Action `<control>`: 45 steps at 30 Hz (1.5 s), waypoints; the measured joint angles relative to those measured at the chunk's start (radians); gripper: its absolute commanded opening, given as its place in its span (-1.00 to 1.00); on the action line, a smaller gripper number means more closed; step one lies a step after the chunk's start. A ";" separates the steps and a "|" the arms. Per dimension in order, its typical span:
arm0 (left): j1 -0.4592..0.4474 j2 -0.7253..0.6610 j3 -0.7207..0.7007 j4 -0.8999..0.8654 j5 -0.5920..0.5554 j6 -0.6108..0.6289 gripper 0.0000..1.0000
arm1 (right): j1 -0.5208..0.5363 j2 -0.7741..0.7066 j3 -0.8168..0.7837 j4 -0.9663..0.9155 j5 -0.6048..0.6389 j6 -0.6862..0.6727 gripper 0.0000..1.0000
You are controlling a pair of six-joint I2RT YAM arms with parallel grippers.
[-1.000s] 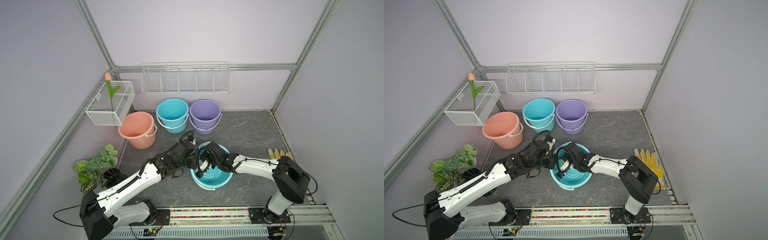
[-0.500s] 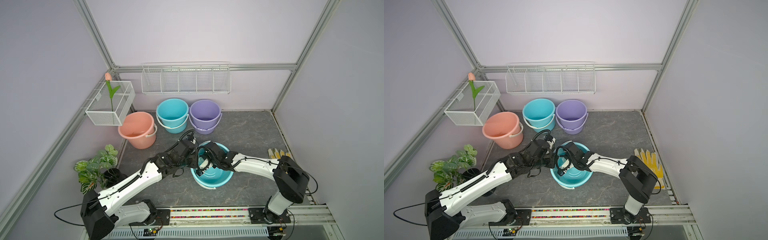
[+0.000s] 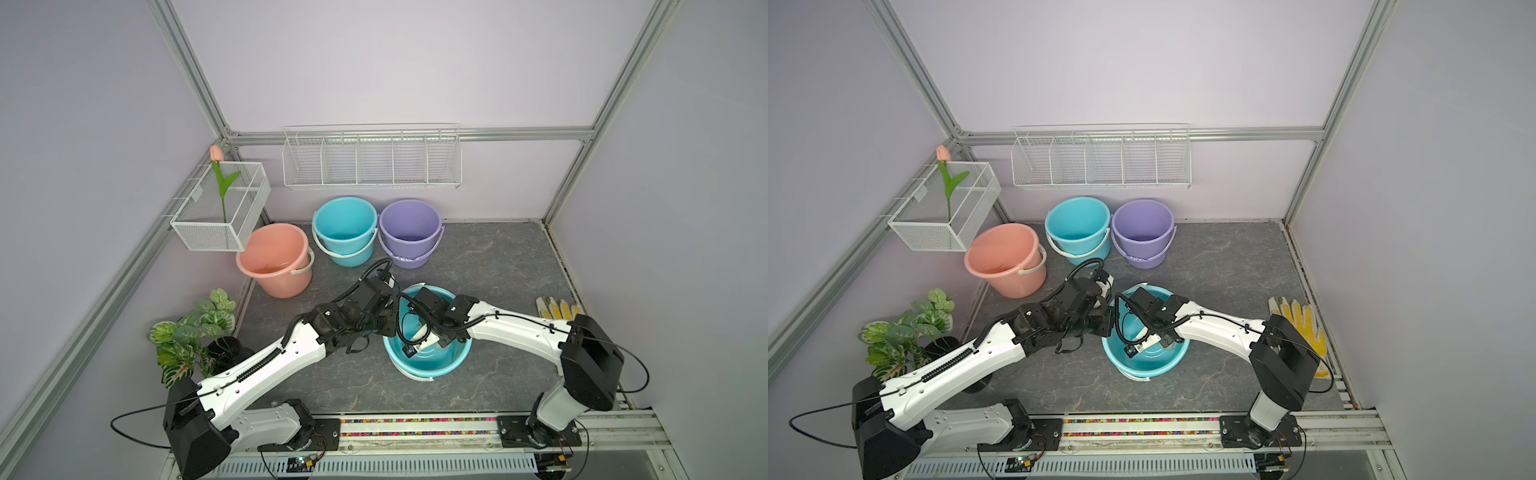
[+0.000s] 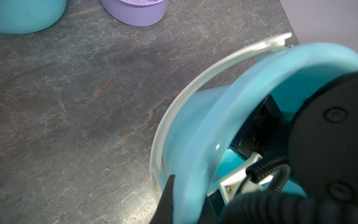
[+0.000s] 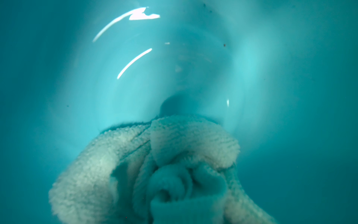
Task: Wipe the inside of the bucket with a cloth
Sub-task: Wipe the dirt from the inside of the bucket.
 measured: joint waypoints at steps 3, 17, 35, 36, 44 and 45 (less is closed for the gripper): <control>-0.004 0.001 0.000 -0.001 0.009 0.000 -1.00 | 0.000 -0.014 0.000 -0.034 -0.055 0.038 -0.86; -0.004 0.002 0.000 0.022 0.006 0.000 -1.00 | 0.060 -0.353 -0.045 0.033 -0.156 0.130 -0.86; -0.004 0.029 0.000 0.043 0.004 0.000 -1.00 | 0.134 -0.577 -0.151 0.340 -0.040 0.152 -0.87; -0.004 0.029 0.000 0.044 0.004 0.000 -1.00 | 0.135 -0.570 -0.151 0.360 -0.013 0.143 -0.86; -0.004 0.029 0.000 0.045 0.003 0.000 -1.00 | 0.136 -0.463 -0.128 0.241 0.211 0.076 -0.86; -0.004 0.029 0.000 0.045 0.003 0.000 -1.00 | 0.136 -0.460 -0.123 0.200 0.232 0.078 -0.86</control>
